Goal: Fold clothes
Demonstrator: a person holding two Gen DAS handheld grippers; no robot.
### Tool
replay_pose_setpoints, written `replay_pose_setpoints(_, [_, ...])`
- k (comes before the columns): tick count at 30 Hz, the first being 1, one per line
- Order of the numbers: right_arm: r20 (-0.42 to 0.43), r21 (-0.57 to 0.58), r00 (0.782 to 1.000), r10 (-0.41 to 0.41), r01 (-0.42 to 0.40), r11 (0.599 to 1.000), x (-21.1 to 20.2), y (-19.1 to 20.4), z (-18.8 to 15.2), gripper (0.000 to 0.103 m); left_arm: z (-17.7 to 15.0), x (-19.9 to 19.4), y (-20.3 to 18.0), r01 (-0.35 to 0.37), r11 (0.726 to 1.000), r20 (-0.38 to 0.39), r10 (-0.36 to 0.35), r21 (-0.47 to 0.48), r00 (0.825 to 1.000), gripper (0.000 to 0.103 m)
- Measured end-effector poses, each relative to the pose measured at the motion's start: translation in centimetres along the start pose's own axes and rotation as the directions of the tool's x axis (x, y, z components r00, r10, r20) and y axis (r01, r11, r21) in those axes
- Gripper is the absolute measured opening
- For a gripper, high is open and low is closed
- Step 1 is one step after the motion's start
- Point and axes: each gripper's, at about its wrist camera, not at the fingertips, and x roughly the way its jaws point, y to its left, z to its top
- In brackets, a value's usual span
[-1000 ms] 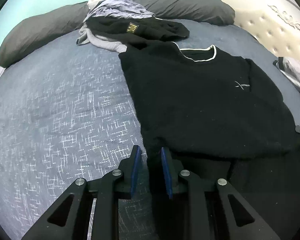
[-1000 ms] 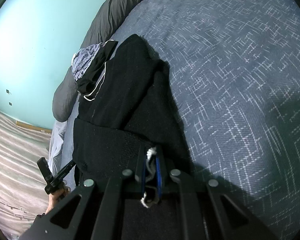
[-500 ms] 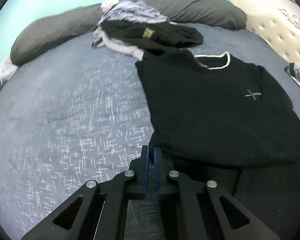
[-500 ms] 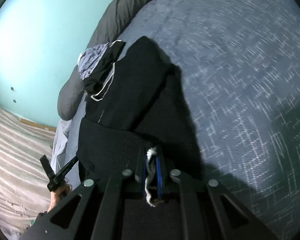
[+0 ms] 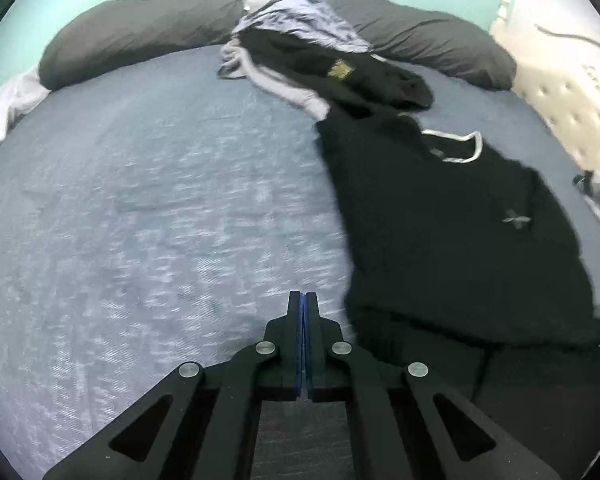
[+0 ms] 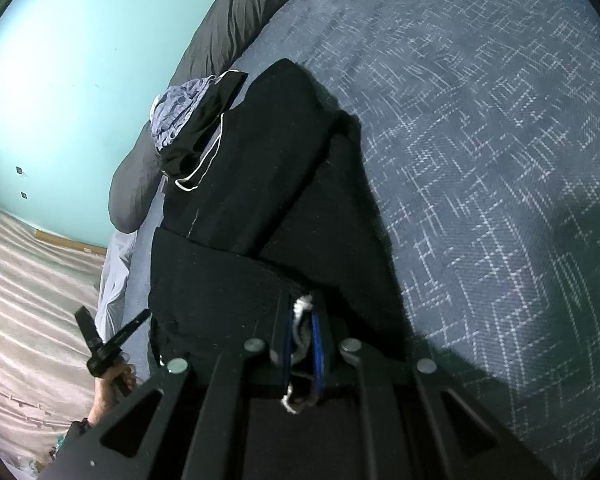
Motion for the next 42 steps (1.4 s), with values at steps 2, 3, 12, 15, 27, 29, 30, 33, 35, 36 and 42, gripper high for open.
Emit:
replay_pose_setpoints(2, [0.0,0.003,1.0,0.0,0.0,1.0,0.1,0.0,0.0,0.009,0.5,0.4,-0.4,0.065,0.997,-0.014,-0.066,-0.032,0.998,0.007])
replay_pose_setpoints(3, [0.0,0.005,1.0,0.0,0.0,1.0,0.1,-0.1,0.0,0.009,0.7,0.6,-0.6,0.093,0.995,-0.019,-0.094,-0.047,0.995,0.013])
replay_pose_setpoints(12, [-0.003,0.008,1.0,0.008,-0.008,1.0,0.0,-0.3,0.0,0.009,0.2,2.4,0.4,0.198,0.953,-0.065,-0.218,-0.232,0.974,0.046])
replay_pose_setpoints(15, [-0.002,0.01,1.0,0.01,-0.01,1.0,0.0,-0.3,0.1,0.009,0.2,3.1,0.2,0.203,0.951,-0.071,-0.225,-0.234,0.972,0.032])
replay_pose_setpoints(27, [-0.019,-0.01,1.0,0.014,-0.014,1.0,0.3,0.1,-0.2,0.009,1.5,3.5,-0.1,0.111,0.976,-0.085,-0.129,-0.189,0.988,0.012])
replay_pose_setpoints(29, [-0.022,-0.01,1.0,0.015,-0.015,1.0,0.3,0.1,-0.2,0.009,1.4,3.6,0.2,0.117,0.972,-0.086,-0.136,-0.204,0.987,0.012])
replay_pose_setpoints(30, [-0.022,-0.008,1.0,0.014,-0.014,1.0,0.2,0.1,-0.2,0.009,1.4,3.6,0.1,0.118,0.972,-0.086,-0.137,-0.204,0.987,0.013])
replay_pose_setpoints(33, [-0.024,-0.001,1.0,0.015,-0.015,1.0,0.2,-0.1,-0.2,0.009,1.5,2.9,0.2,0.123,0.972,-0.078,-0.141,-0.202,0.987,0.015])
replay_pose_setpoints(35, [-0.026,0.011,0.999,0.02,-0.02,1.0,0.2,-0.2,-0.2,0.009,1.8,2.0,0.3,0.119,0.972,-0.052,-0.132,-0.203,0.99,0.017])
replay_pose_setpoints(36, [-0.029,0.017,0.999,0.022,-0.021,1.0,0.2,-0.3,-0.2,0.009,2.0,1.6,0.2,0.112,0.974,-0.04,-0.122,-0.198,0.992,0.017])
replay_pose_setpoints(42, [0.039,0.045,0.999,-0.002,0.0,0.999,-1.3,-0.4,0.2,0.015,2.6,-0.6,0.0,0.089,0.975,0.026,-0.086,-0.203,0.996,0.017])
